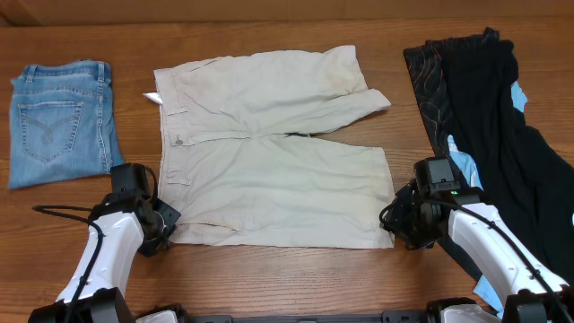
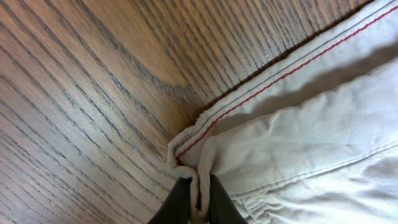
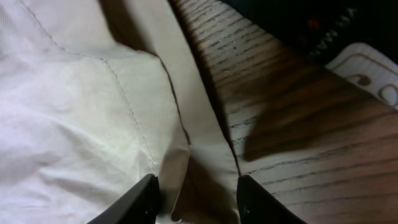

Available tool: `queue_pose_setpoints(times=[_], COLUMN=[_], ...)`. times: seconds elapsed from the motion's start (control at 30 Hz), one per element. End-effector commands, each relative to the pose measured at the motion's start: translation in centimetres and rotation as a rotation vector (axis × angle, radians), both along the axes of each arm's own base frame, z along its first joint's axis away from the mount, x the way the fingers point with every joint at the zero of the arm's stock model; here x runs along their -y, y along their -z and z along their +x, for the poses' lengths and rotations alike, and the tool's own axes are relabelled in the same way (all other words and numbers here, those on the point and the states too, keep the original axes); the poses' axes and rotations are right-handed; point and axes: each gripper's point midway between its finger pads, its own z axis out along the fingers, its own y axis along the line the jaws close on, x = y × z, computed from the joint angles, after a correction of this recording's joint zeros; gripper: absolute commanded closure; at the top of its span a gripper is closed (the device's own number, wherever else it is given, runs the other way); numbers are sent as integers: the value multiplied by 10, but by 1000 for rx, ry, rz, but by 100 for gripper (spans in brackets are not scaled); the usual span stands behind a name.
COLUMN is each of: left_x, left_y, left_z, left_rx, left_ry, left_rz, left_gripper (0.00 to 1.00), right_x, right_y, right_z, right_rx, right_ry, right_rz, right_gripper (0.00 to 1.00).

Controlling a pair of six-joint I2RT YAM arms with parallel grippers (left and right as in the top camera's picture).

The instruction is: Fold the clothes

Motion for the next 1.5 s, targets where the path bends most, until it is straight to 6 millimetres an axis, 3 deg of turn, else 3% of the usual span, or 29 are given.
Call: queue_pose_setpoints(times=[0.0, 0.07, 0.13, 0.37, 0.47, 0.57, 0.67, 0.8, 0.9, 0.93, 1.07, 1.17, 1.23, 1.47], left_x=[-2, -2, -2, -2, -2, -2, 1, 5, 4, 2, -1, -5, -1, 7], left_y=[8, 8, 8, 8, 8, 8, 7, -12, -33, -53, -76, -89, -98, -129], left_z=[-17, -17, -17, -17, -17, -18, -21, -20, -18, -15, -19, -37, -37, -35], left_rx=[-67, -67, -67, -67, -67, -70, -87, -121, -121, -90, -35, -24, 36, 235], left_ry=[19, 19, 20, 22, 22, 24, 51, 125, 169, 188, 169, 125, 117, 174], left_rz=[16, 16, 16, 16, 16, 15, -1, -25, -21, -2, 18, 24, -7, -2], left_gripper=[92, 92, 92, 91, 91, 94, 96, 96, 96, 96, 96, 96, 96, 96], right_x=[-3, -4, -12, -17, -17, -16, -15, -3, 8, 13, 13, 15, 23, 27], right_y=[0, 0, -2, -4, -4, -4, -3, -11, -28, -53, -86, -119, -147, -202], right_z=[-2, -2, -3, -17, -17, -15, -17, -18, -5, 13, 37, 57, 68, 83], right_rx=[-3, -5, -9, -66, -69, -62, -70, -85, -41, 41, 157, 246, 299, 404], right_ry=[-12, -13, -17, -17, -17, -17, -17, -20, -16, -10, -25, -58, -43, -15], right_rz=[14, 20, 66, 99, 99, 96, 89, 17, -58, -91, -98, -119, -165, -179], right_gripper=[73, 77, 70, 69, 78, 96, 96, 96, 96, 96, 96, 96, 96, 96])
